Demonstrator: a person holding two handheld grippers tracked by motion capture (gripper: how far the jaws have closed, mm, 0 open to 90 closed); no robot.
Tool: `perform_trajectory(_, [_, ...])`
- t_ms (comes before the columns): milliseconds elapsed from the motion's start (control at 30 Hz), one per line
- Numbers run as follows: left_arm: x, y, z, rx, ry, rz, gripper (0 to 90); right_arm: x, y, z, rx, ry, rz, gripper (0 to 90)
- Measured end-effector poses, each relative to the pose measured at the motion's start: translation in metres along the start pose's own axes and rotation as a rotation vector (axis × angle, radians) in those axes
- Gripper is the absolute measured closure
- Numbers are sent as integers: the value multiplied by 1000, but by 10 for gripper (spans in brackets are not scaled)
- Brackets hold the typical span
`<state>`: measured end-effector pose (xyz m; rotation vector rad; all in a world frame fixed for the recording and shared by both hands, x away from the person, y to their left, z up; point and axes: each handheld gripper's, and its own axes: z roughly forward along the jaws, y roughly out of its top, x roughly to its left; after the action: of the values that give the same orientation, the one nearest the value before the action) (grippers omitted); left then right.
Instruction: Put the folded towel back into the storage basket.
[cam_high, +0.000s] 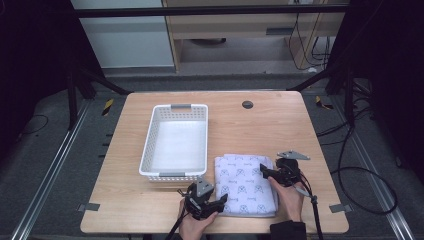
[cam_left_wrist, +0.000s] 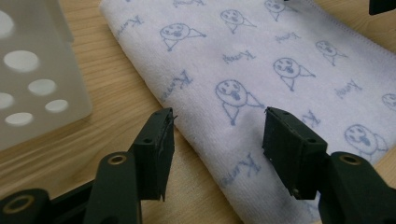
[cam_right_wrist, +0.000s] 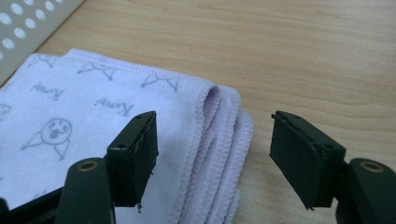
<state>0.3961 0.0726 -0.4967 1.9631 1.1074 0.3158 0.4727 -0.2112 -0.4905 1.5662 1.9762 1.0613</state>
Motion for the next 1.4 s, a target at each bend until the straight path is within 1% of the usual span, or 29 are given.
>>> perform_trajectory(133, [-2, -1, 3, 11, 9, 11, 410, 0, -3, 5, 23, 6, 6, 316])
perform_trajectory(333, [-1, -1, 7, 32, 6, 2, 389, 0, -4, 7, 35, 1, 0, 319])
perform_trajectory(400, [-1, 0, 8, 41, 2, -2, 385, 0, -5, 8, 37, 1, 6, 321])
perform_trajectory(433, [-1, 0, 9, 44, 3, 1, 384, 1, -5, 9, 39, 1, 8, 331])
perform_trajectory(567, [-1, 1, 10, 53, -3, 1, 380, 0, -6, 11, 50, 17, 19, 351])
perform_trajectory(633, [-2, 2, 11, 57, 2, 5, 382, -1, -6, 11, 51, 26, 27, 363])
perform_trajectory(700, [-3, 2, 11, 58, 3, 7, 390, 0, -7, 11, 47, 31, 25, 380])
perform_trajectory(767, [-4, 2, 12, 60, 0, 10, 408, 0, -7, 11, 46, 40, 24, 404])
perform_trajectory(833, [-4, 2, 12, 60, -3, 7, 430, -1, -7, 11, 48, 57, 25, 459])
perform_trajectory(933, [-4, 2, 12, 58, -14, -5, 468, 0, -8, 11, 48, 90, 45, 569])
perform_trajectory(1000, [-5, 2, 12, 57, -18, -12, 503, 1, -9, 11, 40, 109, 56, 628])
perform_trajectory(1067, [-5, 2, 12, 57, -24, -20, 529, 1, -10, 10, 31, 121, 67, 665])
perform_trajectory(1167, [-5, 3, 13, 51, -32, -27, 581, 3, -11, 9, 23, 120, 55, 720])
perform_trajectory(1233, [-6, 2, 13, 43, -33, -27, 618, 6, -10, 9, 24, 110, 56, 752])
perform_trajectory(1267, [-6, 3, 13, 37, -33, -30, 640, 6, -10, 8, 20, 104, 46, 766])
perform_trajectory(1333, [-5, 2, 12, 23, -37, -34, 687, 7, -9, 7, 15, 104, 50, 783])
perform_trajectory(1400, [-5, 1, 12, 14, -39, -43, 716, 7, -9, 6, 8, 104, 52, 797])
